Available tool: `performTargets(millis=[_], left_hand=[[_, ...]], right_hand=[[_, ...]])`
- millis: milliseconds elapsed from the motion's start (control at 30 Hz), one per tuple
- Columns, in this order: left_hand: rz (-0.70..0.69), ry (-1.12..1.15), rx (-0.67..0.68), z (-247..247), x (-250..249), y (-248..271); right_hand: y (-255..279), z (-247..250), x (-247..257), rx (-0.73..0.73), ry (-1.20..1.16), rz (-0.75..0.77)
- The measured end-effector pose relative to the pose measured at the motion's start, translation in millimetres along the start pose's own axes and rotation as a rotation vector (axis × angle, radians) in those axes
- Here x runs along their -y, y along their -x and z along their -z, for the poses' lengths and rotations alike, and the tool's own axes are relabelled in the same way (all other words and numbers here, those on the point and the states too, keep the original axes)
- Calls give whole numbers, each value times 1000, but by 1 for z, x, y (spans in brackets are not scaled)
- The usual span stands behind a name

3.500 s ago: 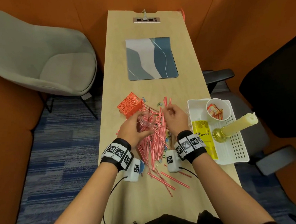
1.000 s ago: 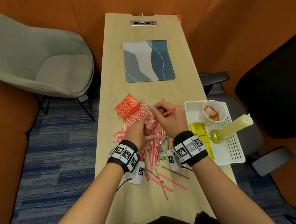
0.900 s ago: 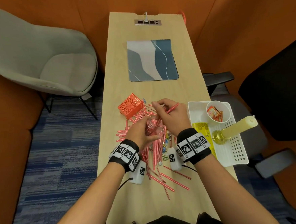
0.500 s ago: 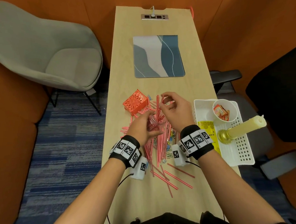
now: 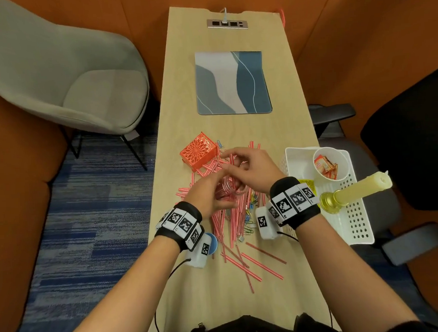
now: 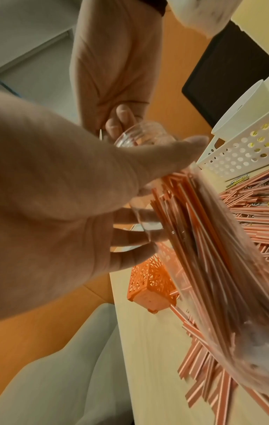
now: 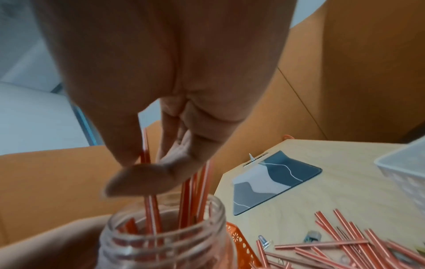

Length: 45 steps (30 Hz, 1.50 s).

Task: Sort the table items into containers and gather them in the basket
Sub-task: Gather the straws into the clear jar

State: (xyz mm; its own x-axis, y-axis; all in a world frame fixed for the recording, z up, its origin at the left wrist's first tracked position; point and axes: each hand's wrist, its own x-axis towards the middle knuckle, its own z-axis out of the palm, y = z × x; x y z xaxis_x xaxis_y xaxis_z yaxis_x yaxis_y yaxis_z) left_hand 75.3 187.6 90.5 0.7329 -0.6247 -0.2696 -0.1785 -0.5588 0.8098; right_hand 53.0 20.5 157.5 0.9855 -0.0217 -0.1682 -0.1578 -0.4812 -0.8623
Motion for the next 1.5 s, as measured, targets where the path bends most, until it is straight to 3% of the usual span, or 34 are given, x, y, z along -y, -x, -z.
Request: performTargets(millis=[167,300,500,800,933,1100,1300,1500], left_hand=[[0,-4,-1,1,-3,1],[-3,-9,-11,2,-2,4],[0,51,-113,3,0,4],[-32,-52,-137,3,-2,6],[-41,-69,-129,2,0,7],[-22,-74,-122,0,0,8],[1,-16,-167,2,-1,8],[42,-29,-167,3,9,10]], right_hand=[[-2,10,-1,-182,91,-48],[4,18,-3,-138,28,-162],[16,15,-11,-200,-115,-265],[25,-6,-19,-339,-127,-278],[19,1,-24,-281,-164,-321],[23,-6,-19,-280,-113,-214],[30,-32,-19,-222,245,-24],[30,-19,-29,-364,-88,-36]])
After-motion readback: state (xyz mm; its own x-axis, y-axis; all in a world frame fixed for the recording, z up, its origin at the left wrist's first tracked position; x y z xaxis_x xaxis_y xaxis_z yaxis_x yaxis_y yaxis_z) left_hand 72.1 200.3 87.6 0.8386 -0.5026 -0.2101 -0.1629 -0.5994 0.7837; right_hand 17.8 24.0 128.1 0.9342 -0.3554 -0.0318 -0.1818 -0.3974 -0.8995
